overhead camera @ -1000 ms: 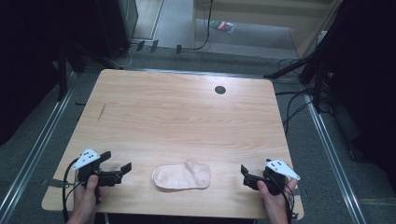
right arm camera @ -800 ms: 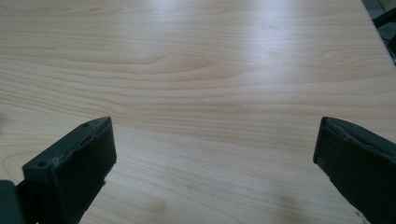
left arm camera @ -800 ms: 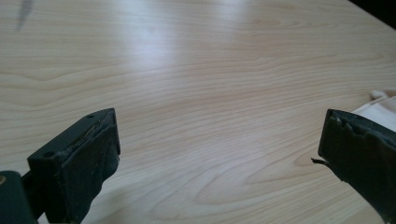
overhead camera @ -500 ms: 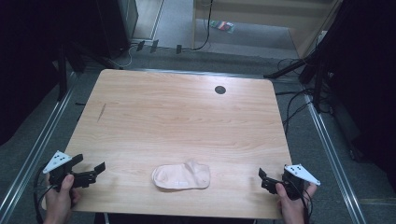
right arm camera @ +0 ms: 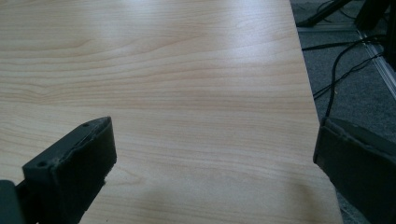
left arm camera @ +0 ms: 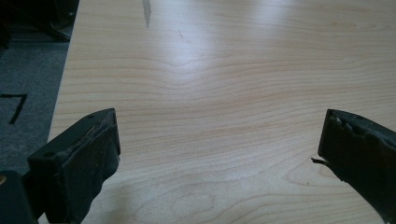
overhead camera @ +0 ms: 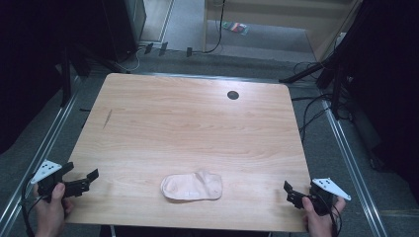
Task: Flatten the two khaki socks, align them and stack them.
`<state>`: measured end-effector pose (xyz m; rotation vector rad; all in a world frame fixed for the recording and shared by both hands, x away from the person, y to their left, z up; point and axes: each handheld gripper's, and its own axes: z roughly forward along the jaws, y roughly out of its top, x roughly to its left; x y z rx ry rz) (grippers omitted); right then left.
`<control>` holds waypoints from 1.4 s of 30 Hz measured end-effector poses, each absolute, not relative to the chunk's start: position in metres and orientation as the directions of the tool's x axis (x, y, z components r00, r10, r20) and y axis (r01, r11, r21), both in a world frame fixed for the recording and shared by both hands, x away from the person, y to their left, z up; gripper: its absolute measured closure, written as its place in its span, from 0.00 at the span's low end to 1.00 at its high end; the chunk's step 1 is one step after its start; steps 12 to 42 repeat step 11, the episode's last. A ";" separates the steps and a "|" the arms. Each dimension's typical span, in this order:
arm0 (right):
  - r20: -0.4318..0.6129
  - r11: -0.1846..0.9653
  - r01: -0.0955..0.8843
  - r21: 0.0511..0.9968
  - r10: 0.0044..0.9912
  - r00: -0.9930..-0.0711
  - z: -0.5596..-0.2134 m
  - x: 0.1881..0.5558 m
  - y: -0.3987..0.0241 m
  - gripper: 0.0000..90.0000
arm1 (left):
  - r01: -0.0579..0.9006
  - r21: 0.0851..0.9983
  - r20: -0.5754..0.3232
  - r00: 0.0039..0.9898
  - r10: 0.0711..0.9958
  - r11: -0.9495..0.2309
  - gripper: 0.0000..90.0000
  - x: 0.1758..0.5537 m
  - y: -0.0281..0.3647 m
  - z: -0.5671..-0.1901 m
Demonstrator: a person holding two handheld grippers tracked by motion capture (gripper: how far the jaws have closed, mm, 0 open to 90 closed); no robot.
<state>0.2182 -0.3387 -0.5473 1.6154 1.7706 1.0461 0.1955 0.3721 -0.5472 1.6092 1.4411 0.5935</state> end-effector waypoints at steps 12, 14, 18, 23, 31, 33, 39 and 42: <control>0.128 -0.013 0.576 0.818 0.979 -0.159 -0.548 0.217 -0.339 0.00 | 0.549 0.835 -0.188 0.213 0.959 0.042 0.00 0.199 0.368 -0.550; 0.128 -0.013 0.576 0.818 0.979 -0.159 -0.548 0.217 -0.339 0.00 | 0.549 0.835 -0.188 0.213 0.959 0.042 0.00 0.199 0.368 -0.550; 0.128 -0.013 0.576 0.818 0.979 -0.159 -0.548 0.217 -0.339 0.00 | 0.549 0.835 -0.188 0.213 0.959 0.042 0.00 0.199 0.368 -0.550; 0.128 -0.013 0.576 0.818 0.979 -0.159 -0.548 0.217 -0.339 0.00 | 0.549 0.835 -0.188 0.213 0.959 0.042 0.00 0.199 0.368 -0.550; 0.128 -0.013 0.576 0.818 0.979 -0.159 -0.548 0.217 -0.339 0.00 | 0.549 0.835 -0.188 0.213 0.959 0.042 0.00 0.199 0.368 -0.550; 0.128 -0.013 0.576 0.818 0.979 -0.159 -0.548 0.217 -0.339 0.00 | 0.549 0.835 -0.188 0.213 0.959 0.042 0.00 0.199 0.368 -0.550; 0.128 -0.013 0.576 0.818 0.979 -0.159 -0.548 0.217 -0.339 0.00 | 0.549 0.835 -0.188 0.213 0.959 0.042 0.00 0.199 0.368 -0.550; 0.128 -0.013 0.576 0.818 0.979 -0.159 -0.548 0.217 -0.339 0.00 | 0.549 0.835 -0.188 0.213 0.959 0.042 0.00 0.199 0.368 -0.550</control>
